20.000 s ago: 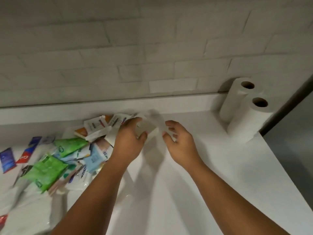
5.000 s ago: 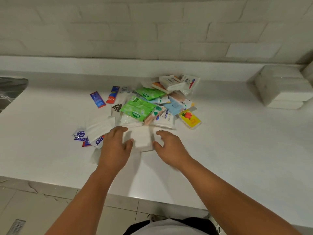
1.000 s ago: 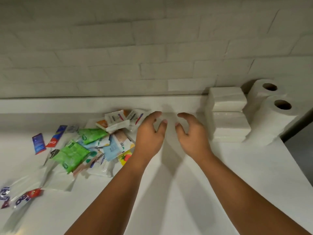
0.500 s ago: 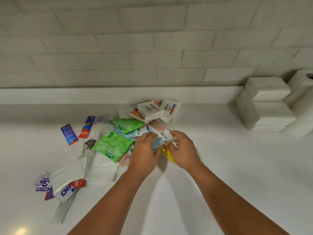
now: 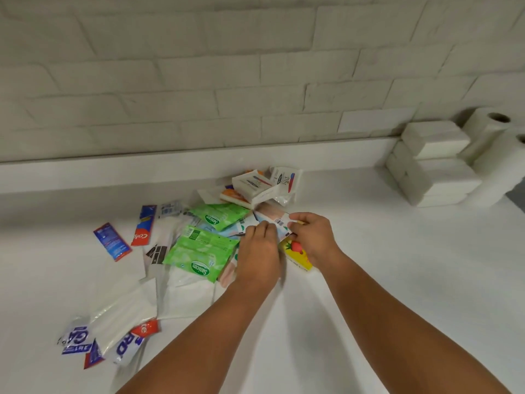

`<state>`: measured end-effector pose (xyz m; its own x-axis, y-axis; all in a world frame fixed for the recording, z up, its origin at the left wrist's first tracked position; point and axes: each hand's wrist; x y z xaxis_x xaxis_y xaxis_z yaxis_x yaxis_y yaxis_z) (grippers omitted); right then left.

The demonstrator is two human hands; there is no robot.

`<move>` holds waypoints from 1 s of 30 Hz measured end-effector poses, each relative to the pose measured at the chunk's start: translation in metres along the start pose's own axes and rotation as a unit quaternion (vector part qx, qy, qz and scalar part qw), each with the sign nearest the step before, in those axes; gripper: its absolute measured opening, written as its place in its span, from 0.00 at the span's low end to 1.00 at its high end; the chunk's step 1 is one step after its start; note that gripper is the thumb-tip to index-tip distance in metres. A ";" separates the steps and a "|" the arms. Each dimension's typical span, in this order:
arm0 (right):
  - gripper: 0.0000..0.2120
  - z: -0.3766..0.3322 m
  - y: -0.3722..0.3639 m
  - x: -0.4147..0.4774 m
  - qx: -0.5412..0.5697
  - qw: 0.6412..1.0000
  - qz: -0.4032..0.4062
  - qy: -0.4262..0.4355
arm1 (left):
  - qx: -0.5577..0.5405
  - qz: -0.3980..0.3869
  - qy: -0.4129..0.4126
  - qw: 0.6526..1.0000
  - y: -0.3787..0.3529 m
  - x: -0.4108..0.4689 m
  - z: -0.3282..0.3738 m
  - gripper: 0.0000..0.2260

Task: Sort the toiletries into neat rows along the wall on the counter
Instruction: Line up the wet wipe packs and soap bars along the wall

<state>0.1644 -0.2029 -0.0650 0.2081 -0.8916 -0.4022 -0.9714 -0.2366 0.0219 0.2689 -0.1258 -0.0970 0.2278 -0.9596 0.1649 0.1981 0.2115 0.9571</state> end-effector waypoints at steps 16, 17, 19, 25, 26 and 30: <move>0.12 -0.026 0.034 -0.021 0.099 0.985 -0.044 0.134 | -0.127 0.179 0.056 0.974 0.055 0.013 0.006 0.08; 0.12 -0.025 0.044 -0.019 0.086 0.987 -0.028 0.133 | -0.149 0.188 0.068 0.968 0.060 0.015 0.010 0.07; 0.13 -0.017 0.058 -0.014 0.040 0.992 0.004 0.118 | -0.208 0.206 0.103 0.951 0.069 0.020 0.018 0.06; 0.22 0.007 0.092 -0.006 0.037 0.997 -0.070 0.011 | -0.480 0.193 0.209 0.830 0.078 0.036 0.067 0.04; 0.18 0.005 0.101 -0.005 0.084 0.991 -0.103 -0.008 | -0.538 0.179 0.234 0.790 0.076 0.039 0.078 0.02; 0.13 -0.011 0.141 0.003 0.230 0.958 -0.168 -0.030 | -0.653 0.135 0.300 0.682 0.051 0.054 0.116 0.05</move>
<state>0.0288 -0.2435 -0.0531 0.5241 -0.7675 -0.3691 -0.8019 -0.2987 -0.5174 0.1809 -0.1882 -0.0112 0.6952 -0.6875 -0.2098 0.6632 0.7261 -0.1815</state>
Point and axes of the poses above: each hand's wrist, its own x-axis towards the middle knuckle, its own y-axis out of the back of the hand, z = x × y, and after that the axes turned 2 degrees about -z, right-handed
